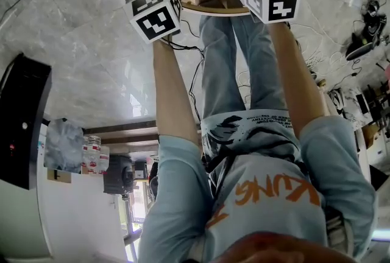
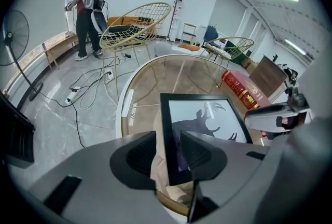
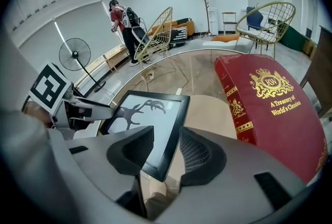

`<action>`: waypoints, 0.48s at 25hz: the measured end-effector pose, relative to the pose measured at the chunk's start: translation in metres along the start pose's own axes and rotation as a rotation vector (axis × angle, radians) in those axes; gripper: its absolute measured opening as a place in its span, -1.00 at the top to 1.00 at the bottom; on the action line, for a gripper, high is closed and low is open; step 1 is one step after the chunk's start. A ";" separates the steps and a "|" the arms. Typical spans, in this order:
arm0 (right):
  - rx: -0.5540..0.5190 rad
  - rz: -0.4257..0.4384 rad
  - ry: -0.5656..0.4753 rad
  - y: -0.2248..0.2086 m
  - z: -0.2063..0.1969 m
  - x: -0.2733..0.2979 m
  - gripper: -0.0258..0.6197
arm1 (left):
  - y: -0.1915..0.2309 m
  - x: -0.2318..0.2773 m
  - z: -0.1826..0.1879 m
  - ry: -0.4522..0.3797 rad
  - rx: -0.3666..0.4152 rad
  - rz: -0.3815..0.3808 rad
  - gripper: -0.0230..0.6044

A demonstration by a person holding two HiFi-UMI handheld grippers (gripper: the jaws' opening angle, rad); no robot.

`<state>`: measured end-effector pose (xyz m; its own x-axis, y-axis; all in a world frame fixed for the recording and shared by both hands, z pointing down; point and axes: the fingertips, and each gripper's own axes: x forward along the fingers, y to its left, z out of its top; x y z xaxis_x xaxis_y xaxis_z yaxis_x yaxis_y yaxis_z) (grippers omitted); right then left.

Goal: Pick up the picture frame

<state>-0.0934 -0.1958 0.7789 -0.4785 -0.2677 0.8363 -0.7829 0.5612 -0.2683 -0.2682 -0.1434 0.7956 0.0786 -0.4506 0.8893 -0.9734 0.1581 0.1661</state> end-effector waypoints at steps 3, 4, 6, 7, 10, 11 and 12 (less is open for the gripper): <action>0.008 -0.023 0.022 -0.006 0.000 0.008 0.44 | 0.002 0.004 -0.001 0.009 0.002 -0.005 0.43; 0.011 -0.031 0.031 -0.008 0.000 0.011 0.46 | 0.003 0.005 -0.002 0.014 0.000 -0.007 0.43; 0.018 -0.043 0.039 -0.011 0.001 0.014 0.54 | 0.003 0.007 -0.003 0.020 -0.004 -0.012 0.43; 0.021 -0.047 0.041 -0.012 0.002 0.016 0.58 | 0.003 0.008 -0.002 0.021 -0.004 -0.014 0.43; 0.027 -0.060 0.058 -0.016 0.003 0.020 0.60 | 0.002 0.009 0.000 0.025 -0.008 -0.022 0.43; 0.030 -0.063 0.065 -0.016 0.003 0.021 0.60 | 0.001 0.010 0.001 0.027 -0.011 -0.025 0.44; 0.033 -0.065 0.070 -0.016 0.002 0.023 0.60 | 0.000 0.010 0.001 0.030 -0.013 -0.030 0.45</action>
<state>-0.0920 -0.2123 0.8015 -0.3979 -0.2464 0.8837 -0.8248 0.5178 -0.2269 -0.2678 -0.1484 0.8043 0.1138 -0.4288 0.8962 -0.9676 0.1569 0.1980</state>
